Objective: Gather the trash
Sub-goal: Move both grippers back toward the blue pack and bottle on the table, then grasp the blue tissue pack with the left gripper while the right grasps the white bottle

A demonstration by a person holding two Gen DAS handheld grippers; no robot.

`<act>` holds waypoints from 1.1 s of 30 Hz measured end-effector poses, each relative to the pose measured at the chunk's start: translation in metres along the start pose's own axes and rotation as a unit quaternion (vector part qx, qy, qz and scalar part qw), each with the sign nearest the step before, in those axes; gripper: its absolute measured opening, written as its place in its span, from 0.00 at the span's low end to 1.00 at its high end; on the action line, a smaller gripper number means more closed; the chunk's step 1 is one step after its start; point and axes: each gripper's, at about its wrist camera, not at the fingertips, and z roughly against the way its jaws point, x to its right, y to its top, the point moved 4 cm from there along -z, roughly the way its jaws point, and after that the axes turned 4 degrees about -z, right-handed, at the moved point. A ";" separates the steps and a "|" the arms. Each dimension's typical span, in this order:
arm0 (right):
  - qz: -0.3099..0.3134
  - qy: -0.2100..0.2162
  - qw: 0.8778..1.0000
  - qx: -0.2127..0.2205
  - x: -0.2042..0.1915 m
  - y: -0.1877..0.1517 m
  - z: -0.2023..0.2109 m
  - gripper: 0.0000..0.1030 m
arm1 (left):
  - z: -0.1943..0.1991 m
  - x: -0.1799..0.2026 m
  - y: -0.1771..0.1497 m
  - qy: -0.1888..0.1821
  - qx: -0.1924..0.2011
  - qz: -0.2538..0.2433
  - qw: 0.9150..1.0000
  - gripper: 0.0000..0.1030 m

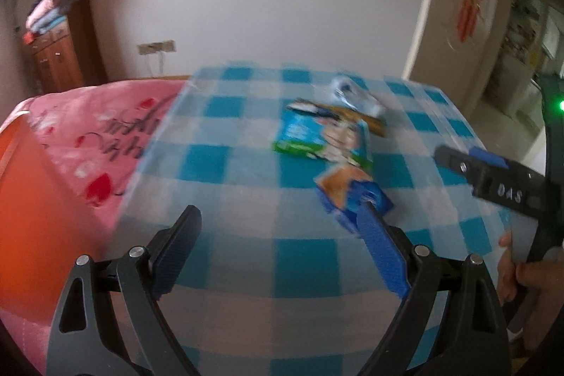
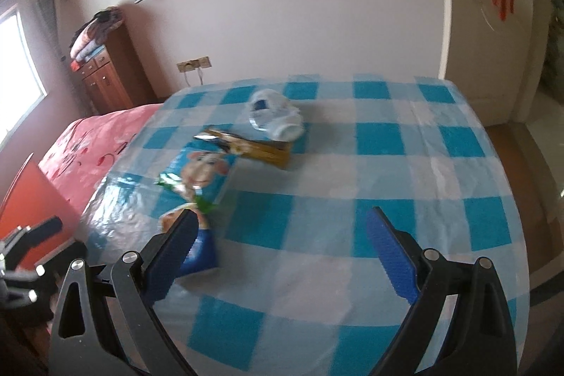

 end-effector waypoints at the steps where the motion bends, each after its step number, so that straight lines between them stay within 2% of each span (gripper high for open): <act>1: -0.005 -0.002 1.000 -0.002 0.006 0.000 -0.001 0.92 | -0.005 0.006 -0.001 -0.005 -0.005 -0.004 1.000 0.88; 9: -0.023 -0.006 1.000 -0.017 0.034 0.002 -0.012 0.92 | -0.042 0.038 -0.003 -0.040 -0.036 0.000 0.999 0.88; 20: -0.031 0.013 0.999 -0.030 0.039 0.017 -0.034 0.92 | -0.079 0.048 0.000 -0.036 -0.065 0.025 0.997 0.88; 33: -0.014 0.036 0.998 -0.039 0.019 0.042 -0.063 0.92 | -0.094 0.053 0.008 -0.019 -0.058 0.027 0.998 0.87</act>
